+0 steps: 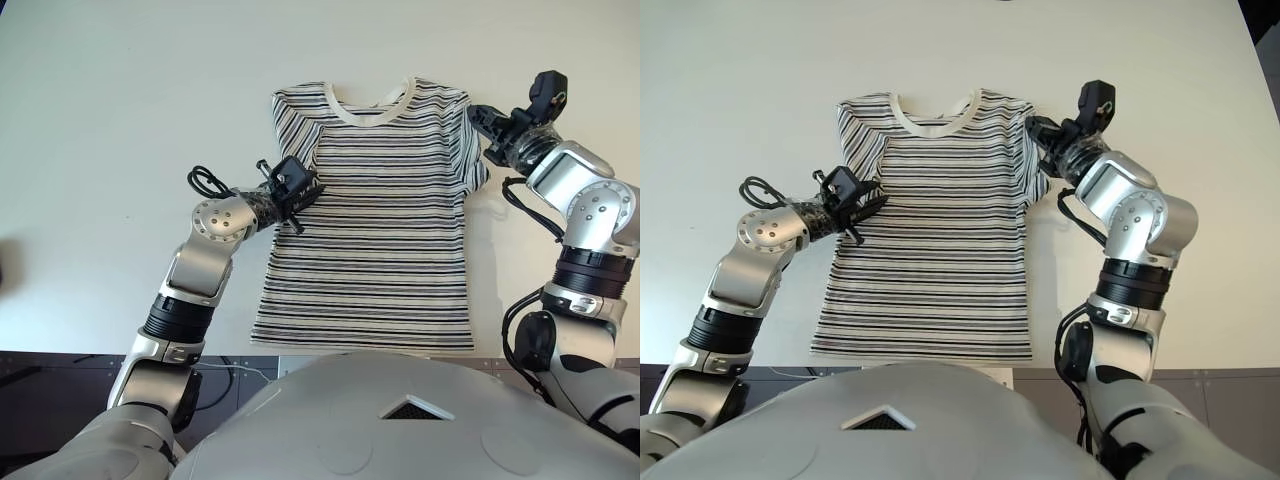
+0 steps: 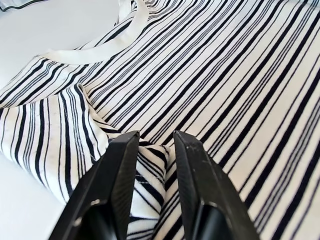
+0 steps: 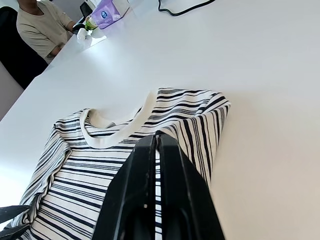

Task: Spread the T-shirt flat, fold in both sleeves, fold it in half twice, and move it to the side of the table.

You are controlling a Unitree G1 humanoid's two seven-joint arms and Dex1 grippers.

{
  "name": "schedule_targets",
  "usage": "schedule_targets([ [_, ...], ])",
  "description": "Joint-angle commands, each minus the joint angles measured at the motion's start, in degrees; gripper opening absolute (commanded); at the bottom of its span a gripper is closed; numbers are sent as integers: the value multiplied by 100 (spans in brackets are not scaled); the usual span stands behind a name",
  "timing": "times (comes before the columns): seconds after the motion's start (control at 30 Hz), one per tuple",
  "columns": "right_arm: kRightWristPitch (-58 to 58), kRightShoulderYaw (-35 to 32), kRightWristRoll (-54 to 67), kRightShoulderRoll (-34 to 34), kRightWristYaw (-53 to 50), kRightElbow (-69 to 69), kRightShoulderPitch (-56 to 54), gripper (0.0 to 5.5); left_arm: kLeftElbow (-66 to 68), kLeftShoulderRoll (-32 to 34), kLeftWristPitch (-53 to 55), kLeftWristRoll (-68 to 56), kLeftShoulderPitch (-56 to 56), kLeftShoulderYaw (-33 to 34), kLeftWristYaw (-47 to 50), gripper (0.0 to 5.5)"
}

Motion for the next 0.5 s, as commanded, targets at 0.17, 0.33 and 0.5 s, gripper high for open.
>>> schedule_targets([
  [0.17, -43, 404, -152, 204, -6, 459, -526, 12, -66, -57, 80, 102, -66, -31, 70, 129],
  [0.33, -194, 730, -379, 283, 63, 869, -626, 12, -77, -74, 101, 146, -36, -55, 73, 129],
  [0.5, -263, 909, -404, 287, 318, 920, -622, 30, -70, -107, 125, 204, -8, -76, 66, 129],
])
